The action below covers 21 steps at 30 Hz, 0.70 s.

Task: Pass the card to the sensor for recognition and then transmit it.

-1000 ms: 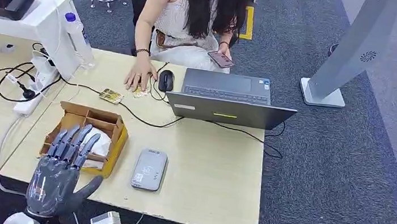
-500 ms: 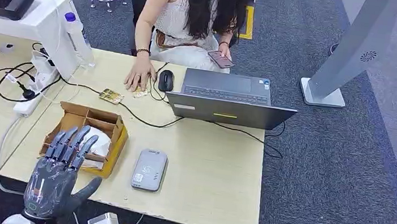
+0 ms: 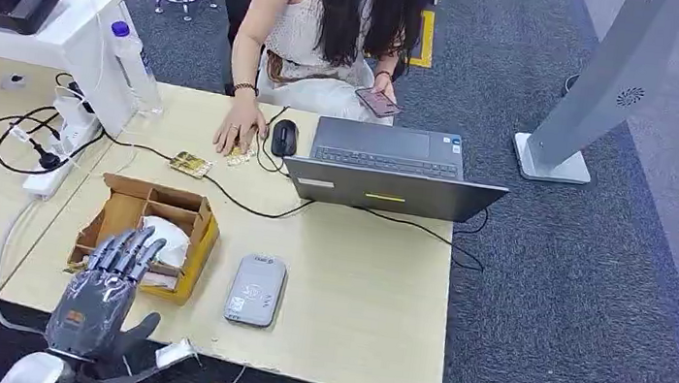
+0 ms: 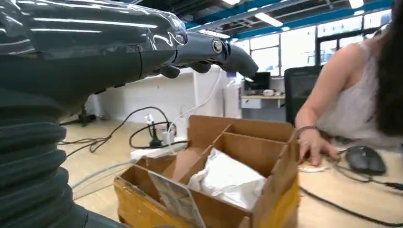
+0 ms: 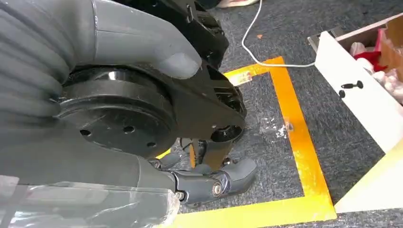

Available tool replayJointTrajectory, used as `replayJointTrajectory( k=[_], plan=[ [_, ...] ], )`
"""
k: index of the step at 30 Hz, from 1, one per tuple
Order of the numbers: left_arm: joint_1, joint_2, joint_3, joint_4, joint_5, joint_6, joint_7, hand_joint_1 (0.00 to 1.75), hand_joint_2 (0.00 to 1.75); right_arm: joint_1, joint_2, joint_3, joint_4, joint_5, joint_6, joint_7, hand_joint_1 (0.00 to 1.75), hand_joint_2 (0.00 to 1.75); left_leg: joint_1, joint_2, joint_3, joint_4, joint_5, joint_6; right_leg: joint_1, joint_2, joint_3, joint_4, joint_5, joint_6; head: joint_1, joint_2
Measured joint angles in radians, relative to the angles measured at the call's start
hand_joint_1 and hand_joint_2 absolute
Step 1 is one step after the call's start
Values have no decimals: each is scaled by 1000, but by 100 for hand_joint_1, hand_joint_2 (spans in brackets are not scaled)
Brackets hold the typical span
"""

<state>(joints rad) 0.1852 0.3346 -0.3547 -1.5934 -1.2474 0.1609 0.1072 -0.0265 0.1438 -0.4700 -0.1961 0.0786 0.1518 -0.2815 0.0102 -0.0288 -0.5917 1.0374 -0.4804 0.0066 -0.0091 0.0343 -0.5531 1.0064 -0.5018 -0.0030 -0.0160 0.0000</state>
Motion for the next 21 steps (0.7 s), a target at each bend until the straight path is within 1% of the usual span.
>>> replayJointTrajectory(
  k=[2, 7, 21],
  plan=[
    [-14, -2, 18, 35, 11, -16, -1, 0, 175, 0, 0, 0, 0, 5, 2, 6, 0, 175, 0, 0, 0, 0, 0, 0, 0, 0, 0, 0, 0, 0, 0, 0],
    [-40, -14, 56, 101, 10, -11, -15, 0, 175, -1, 0, 0, 0, 16, 5, 10, 0, 175, 0, 0, 0, 0, 0, 0, 0, 0, 0, 0, 0, 0, 0, 0],
    [-67, -40, 112, 194, 4, -6, -17, 0, 175, -1, 0, 0, 0, 29, 5, 16, 0, 175, 0, 0, 0, 0, 0, 0, 0, 0, 0, 0, 0, 0, 0, 0]
  ],
)
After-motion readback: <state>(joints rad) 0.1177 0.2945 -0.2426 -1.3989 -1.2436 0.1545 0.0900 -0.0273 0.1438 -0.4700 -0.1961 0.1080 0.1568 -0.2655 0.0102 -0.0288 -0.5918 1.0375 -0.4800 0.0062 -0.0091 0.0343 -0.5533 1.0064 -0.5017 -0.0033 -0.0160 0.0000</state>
